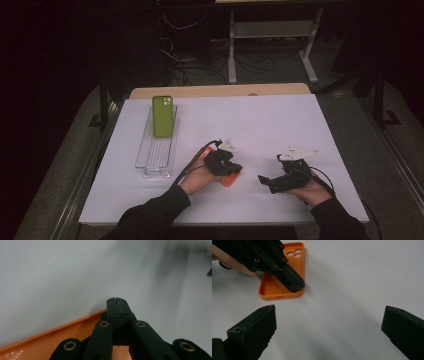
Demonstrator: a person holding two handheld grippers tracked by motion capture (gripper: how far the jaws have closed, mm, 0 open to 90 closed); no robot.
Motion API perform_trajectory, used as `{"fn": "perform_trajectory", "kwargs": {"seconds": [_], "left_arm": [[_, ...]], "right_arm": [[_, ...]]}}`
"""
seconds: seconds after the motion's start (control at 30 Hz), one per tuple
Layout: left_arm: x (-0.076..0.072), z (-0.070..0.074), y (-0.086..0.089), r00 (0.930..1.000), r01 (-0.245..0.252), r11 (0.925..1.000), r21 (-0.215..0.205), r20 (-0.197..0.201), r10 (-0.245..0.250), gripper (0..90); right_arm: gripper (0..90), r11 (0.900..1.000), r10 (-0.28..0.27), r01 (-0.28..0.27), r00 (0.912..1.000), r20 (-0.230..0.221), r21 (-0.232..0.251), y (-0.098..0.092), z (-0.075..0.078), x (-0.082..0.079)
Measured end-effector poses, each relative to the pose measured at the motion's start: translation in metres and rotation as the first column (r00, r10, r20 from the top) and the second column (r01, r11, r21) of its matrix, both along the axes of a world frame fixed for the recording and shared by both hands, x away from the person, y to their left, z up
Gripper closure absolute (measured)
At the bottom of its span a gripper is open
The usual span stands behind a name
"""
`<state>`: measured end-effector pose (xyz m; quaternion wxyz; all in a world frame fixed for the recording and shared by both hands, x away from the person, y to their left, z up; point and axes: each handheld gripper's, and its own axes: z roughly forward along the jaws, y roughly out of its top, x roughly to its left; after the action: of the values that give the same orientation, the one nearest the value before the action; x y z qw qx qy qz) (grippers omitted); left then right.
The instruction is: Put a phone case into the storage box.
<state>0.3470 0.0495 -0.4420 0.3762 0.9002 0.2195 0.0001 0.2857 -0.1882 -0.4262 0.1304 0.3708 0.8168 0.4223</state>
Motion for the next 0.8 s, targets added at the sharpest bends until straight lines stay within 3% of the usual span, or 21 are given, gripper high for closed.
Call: {"fn": "perform_trajectory", "kwargs": {"seconds": [0.23,0.37,0.4,0.5,0.6,0.63,0.8], "left_arm": [[-0.001,-0.002,-0.021,0.9996,0.027,0.9994,-0.022,-0.003,-0.027,89.9],[-0.001,0.001,-0.018,0.9998,0.018,0.9995,-0.026,-0.005,-0.018,89.6],[0.000,0.004,-0.014,0.9994,0.031,0.9994,-0.015,0.017,-0.031,88.6],[-0.003,0.013,-0.005,0.9998,0.007,0.9994,-0.034,0.017,-0.006,84.1],[-0.004,0.022,0.011,0.9983,0.018,0.9997,-0.019,0.056,-0.017,75.4],[-0.007,0.024,0.015,0.9989,-0.008,0.9994,-0.035,0.045,0.010,70.2],[-0.012,0.030,0.043,0.9952,-0.044,0.9981,-0.042,0.086,0.048,42.9]], "right_arm": [[0.0,1.000,0.002,-0.002,1.0000,0.004,-0.003,-0.002,0.000,-0.001],[0.0,1.000,0.001,-0.001,1.0000,0.005,0.000,-0.003,0.000,0.000],[0.0,1.000,0.002,-0.002,1.0000,0.007,-0.001,-0.004,0.000,0.000],[0.0,1.000,0.002,-0.002,1.0000,0.007,-0.002,-0.004,0.000,0.000],[0.0,1.000,0.003,-0.003,1.0000,0.005,-0.005,-0.003,0.000,0.000],[0.0,1.000,0.003,-0.003,1.0000,0.003,-0.006,-0.003,0.000,0.000],[0.0,1.000,0.001,-0.001,1.0000,0.009,-0.007,-0.003,-0.001,0.000]]}}
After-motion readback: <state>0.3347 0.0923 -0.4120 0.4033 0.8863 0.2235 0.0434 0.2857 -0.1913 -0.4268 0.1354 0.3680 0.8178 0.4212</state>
